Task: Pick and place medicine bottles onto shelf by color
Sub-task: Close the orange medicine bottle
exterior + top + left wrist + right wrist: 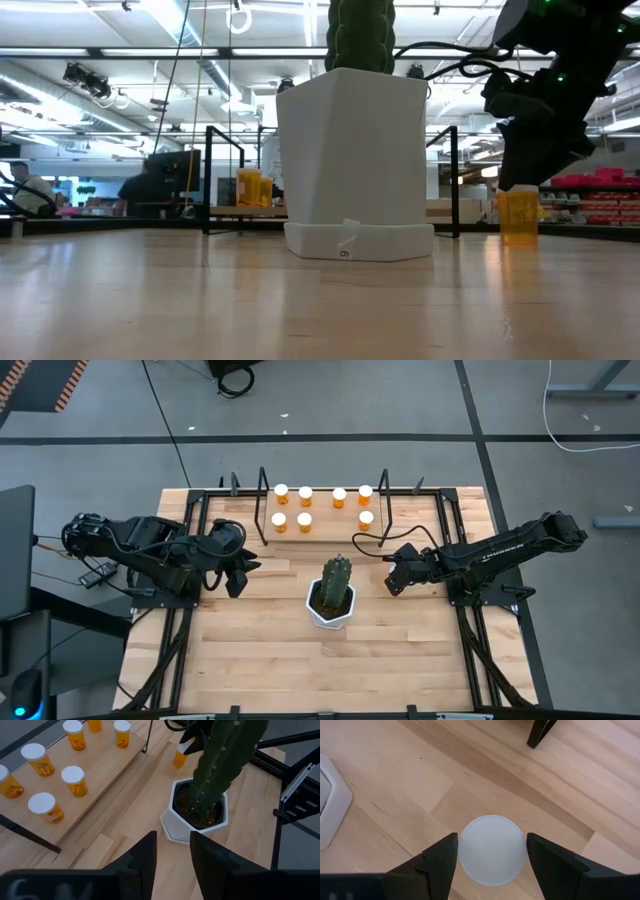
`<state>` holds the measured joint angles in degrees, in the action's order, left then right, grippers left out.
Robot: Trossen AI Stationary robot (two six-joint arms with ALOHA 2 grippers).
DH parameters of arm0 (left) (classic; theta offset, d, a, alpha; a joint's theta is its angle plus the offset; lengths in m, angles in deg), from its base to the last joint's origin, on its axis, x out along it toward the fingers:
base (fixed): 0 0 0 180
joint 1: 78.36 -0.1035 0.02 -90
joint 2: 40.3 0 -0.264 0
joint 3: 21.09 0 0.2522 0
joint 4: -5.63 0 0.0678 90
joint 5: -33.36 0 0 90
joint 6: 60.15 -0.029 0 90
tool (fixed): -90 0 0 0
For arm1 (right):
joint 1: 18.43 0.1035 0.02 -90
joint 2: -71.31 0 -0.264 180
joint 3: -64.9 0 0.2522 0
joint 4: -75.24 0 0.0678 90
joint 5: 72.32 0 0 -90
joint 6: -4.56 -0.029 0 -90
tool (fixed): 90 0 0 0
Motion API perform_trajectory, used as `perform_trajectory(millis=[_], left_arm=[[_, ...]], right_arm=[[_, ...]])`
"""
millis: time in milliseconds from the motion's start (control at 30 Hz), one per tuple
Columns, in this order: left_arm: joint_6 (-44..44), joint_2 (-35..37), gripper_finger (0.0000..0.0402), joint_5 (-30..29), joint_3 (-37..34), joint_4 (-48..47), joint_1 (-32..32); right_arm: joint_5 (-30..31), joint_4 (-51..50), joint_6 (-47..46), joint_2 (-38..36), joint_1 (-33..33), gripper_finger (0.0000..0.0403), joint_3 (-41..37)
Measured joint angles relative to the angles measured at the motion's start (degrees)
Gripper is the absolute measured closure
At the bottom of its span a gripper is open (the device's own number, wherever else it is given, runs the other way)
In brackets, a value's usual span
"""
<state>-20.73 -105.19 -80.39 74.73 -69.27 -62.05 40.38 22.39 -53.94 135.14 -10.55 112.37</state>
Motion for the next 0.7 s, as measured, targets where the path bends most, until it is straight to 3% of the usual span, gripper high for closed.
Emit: perform_trajectory(millis=[700], left_arm=[[-0.04,0.00,0.0272,-0.01,0.00,0.00,0.00]], right_arm=[[0.29,-0.37,0.53,0.02,0.00,0.0145,0.00]])
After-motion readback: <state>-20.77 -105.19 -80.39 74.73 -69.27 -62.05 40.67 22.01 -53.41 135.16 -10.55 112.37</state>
